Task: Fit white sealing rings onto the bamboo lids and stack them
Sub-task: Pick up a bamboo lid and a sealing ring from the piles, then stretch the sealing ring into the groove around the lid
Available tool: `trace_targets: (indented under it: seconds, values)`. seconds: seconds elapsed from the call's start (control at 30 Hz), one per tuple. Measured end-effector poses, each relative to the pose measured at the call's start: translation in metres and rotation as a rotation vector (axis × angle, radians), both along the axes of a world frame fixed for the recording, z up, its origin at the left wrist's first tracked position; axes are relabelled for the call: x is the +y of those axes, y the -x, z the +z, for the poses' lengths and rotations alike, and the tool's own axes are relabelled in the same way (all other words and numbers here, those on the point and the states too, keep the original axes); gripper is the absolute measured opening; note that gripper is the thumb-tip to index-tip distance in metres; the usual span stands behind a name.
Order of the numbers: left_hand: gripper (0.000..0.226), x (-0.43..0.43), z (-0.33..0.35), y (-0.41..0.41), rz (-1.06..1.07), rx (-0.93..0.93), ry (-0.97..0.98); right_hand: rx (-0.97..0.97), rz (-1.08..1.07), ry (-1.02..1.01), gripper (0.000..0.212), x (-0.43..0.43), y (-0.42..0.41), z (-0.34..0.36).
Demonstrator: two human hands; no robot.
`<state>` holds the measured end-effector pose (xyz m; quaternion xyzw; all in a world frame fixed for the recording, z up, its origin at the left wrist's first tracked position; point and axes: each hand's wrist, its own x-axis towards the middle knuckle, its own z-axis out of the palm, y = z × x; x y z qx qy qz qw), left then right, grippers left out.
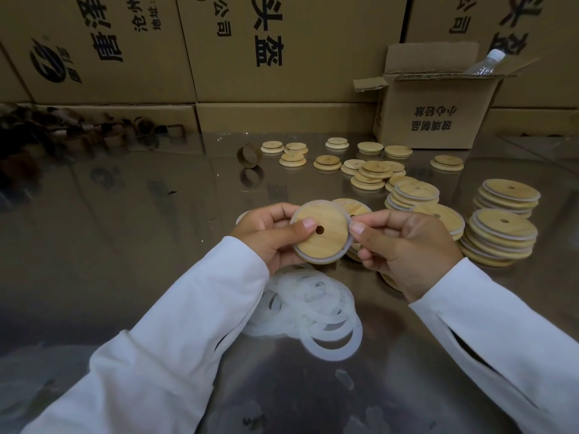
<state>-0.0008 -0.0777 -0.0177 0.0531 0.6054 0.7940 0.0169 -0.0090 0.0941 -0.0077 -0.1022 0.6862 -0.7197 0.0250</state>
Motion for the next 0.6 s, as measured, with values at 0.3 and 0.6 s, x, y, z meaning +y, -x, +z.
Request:
trace_targets:
  seconds: [0.3, 0.6]
  values:
    - [0.026, -0.002, 0.001, 0.001, 0.115, 0.111, -0.008, -0.037, -0.035, 0.048, 0.010, 0.001, 0.003, -0.001]
    - [0.019, -0.030, -0.004, 0.015, 0.834, 0.216, 0.164, 0.045, -0.002, -0.062, 0.016, -0.002, 0.002, -0.006]
